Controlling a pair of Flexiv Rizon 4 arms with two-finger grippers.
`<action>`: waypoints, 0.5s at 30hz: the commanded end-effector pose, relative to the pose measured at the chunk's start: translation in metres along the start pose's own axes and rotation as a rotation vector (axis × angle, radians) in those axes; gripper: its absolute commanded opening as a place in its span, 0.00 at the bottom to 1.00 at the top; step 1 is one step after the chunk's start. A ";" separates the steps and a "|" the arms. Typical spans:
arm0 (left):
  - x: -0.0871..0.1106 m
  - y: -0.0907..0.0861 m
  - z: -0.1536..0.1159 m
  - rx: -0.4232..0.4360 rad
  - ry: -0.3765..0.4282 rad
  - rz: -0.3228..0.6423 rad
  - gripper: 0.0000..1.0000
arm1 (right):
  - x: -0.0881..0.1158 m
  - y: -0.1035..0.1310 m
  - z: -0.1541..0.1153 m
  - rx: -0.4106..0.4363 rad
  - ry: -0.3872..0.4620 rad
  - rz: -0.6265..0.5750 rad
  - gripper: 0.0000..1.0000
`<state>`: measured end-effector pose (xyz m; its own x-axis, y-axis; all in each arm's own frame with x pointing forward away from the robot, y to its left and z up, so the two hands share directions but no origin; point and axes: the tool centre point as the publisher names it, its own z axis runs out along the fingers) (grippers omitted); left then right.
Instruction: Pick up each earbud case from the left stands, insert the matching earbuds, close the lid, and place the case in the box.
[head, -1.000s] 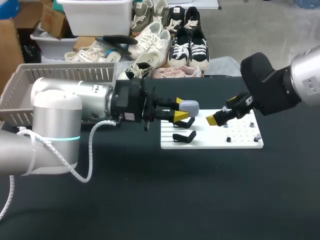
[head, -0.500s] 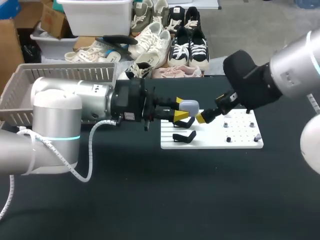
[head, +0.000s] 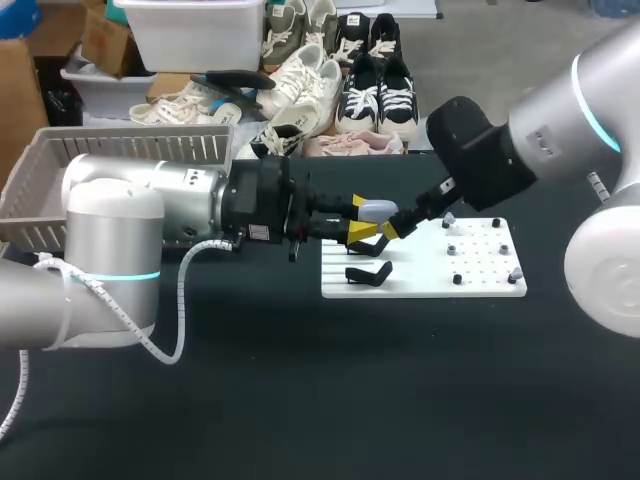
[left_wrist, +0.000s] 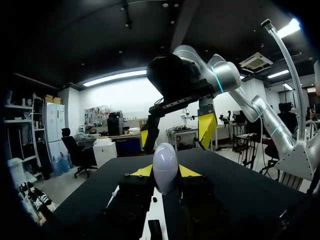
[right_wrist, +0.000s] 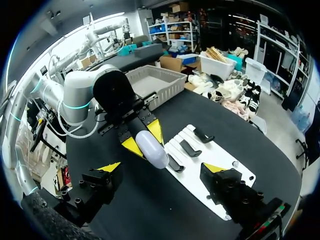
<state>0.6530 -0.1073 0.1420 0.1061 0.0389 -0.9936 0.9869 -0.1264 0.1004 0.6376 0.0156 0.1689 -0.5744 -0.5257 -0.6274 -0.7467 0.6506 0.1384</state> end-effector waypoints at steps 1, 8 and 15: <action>0.000 0.000 0.000 -0.002 0.000 0.001 0.00 | -0.001 -0.001 0.005 0.035 0.006 0.010 1.00; 0.000 0.000 0.000 -0.002 0.000 0.001 0.00 | -0.004 -0.006 0.008 0.045 0.011 0.017 1.00; 0.000 0.000 0.000 -0.002 0.000 0.001 0.00 | -0.008 -0.010 0.012 0.049 0.017 0.020 1.00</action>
<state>0.6530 -0.1073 0.1420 0.1060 0.0389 -0.9936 0.9869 -0.1264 0.1004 0.6517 0.0162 0.1640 -0.5910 -0.5212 -0.6156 -0.7268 0.6752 0.1260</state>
